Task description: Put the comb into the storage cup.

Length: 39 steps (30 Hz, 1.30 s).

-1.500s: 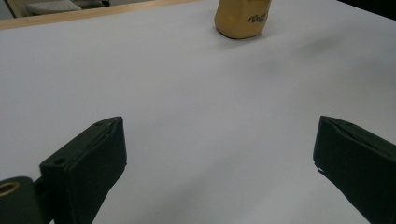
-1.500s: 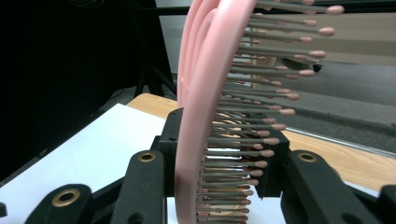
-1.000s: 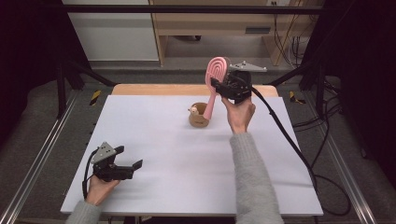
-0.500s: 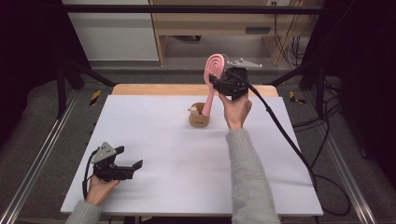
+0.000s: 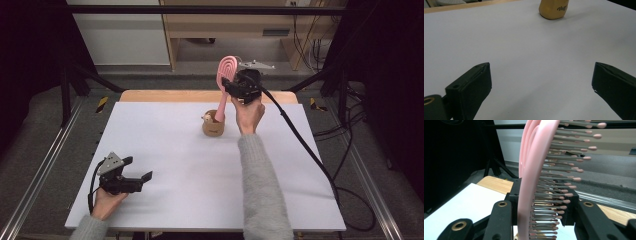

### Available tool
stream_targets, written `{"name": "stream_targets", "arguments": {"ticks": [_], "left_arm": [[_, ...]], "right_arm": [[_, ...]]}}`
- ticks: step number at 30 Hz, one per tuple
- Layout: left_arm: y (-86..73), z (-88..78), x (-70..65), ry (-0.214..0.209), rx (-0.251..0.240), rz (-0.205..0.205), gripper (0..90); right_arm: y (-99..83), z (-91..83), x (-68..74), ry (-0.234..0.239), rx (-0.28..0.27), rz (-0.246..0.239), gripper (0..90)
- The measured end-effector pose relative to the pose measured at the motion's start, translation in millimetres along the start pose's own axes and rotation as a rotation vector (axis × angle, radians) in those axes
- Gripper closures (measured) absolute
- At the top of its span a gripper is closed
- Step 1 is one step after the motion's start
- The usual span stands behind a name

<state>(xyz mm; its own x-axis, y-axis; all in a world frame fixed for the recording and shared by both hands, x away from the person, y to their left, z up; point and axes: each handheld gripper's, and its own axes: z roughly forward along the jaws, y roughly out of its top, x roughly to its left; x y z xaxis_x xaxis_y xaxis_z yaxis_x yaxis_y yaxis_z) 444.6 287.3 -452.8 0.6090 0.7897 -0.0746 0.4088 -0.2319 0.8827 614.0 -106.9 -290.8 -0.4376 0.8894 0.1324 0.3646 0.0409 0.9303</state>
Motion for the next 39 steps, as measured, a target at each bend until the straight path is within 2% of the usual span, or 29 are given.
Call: {"name": "stream_targets", "arguments": {"ticks": [19,26,33,39], "left_arm": [[-0.8,0.5,1.1,-0.002,0.003,-0.001,2.4],[-0.9,0.8,0.9,-0.003,0.006,-0.001,2.3],[-0.9,0.8,1.0,-0.004,0.006,-0.003,2.4],[-1.0,0.9,0.9,-0.004,0.008,-0.003,2.4]], "right_arm": [[-6.5,25.9,-7.2,-0.059,0.008,0.006,63.1],[-12.3,34.6,-5.0,-0.053,0.013,0.011,63.1],[-19.4,42.8,-3.4,-0.076,0.033,0.003,63.1],[-25.8,49.4,0.3,-0.071,0.041,0.005,63.1]]}}
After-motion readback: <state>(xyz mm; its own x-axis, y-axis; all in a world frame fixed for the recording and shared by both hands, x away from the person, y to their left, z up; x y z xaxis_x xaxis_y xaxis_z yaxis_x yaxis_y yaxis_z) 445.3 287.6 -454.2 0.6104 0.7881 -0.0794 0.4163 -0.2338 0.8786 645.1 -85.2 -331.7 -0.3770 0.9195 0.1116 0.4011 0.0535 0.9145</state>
